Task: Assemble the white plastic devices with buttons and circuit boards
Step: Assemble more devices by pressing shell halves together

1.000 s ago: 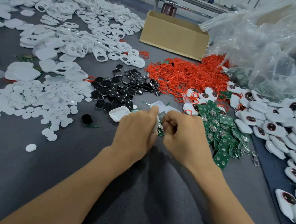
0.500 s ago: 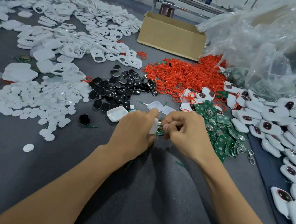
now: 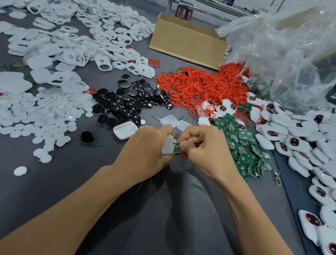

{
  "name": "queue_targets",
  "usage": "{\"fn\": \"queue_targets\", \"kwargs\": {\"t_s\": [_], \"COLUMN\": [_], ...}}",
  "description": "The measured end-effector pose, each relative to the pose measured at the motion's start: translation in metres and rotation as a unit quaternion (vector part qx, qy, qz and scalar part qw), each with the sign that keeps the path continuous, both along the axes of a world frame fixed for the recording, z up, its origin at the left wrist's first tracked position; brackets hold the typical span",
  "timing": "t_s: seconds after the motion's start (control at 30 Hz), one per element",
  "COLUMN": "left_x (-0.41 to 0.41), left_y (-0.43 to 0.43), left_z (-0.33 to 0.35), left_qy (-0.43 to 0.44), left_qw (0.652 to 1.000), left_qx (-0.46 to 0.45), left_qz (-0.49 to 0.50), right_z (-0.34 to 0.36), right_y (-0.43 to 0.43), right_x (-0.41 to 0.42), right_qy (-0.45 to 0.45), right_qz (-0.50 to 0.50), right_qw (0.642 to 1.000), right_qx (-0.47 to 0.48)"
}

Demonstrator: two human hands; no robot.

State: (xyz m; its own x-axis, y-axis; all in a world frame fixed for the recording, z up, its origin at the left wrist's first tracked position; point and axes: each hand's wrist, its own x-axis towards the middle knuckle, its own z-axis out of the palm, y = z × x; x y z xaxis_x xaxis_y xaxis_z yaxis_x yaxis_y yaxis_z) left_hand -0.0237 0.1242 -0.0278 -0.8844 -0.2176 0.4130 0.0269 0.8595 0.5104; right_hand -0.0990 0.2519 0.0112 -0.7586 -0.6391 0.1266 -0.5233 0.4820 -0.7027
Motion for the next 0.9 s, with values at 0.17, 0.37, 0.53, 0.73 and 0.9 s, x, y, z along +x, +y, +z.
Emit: {"fn": "queue_targets", "kwargs": {"t_s": [0.17, 0.37, 0.53, 0.73, 0.9], "left_x": [0.002, 0.003, 0.000, 0.004, 0.005], "left_y": [0.000, 0.005, 0.008, 0.004, -0.001], "left_z": [0.002, -0.001, -0.001, 0.000, 0.002], "left_qy": [0.019, 0.034, 0.056, 0.048, 0.059], "left_qw": [1.000, 0.999, 0.997, 0.998, 0.997], "left_qx": [0.016, -0.001, -0.030, -0.006, 0.042], "left_qz": [-0.009, 0.038, 0.053, 0.034, -0.015], "right_z": [0.004, 0.013, 0.016, 0.007, 0.005], "right_y": [-0.001, -0.007, -0.007, -0.008, -0.005], "right_x": [0.004, 0.021, 0.022, 0.018, 0.012], "right_qy": [0.001, 0.173, 0.152, 0.077, 0.010], "right_qz": [-0.016, -0.001, 0.004, -0.025, -0.027], "right_qw": [1.000, 0.983, 0.987, 0.997, 1.000], "right_qx": [-0.004, 0.067, 0.054, 0.007, -0.011]}}
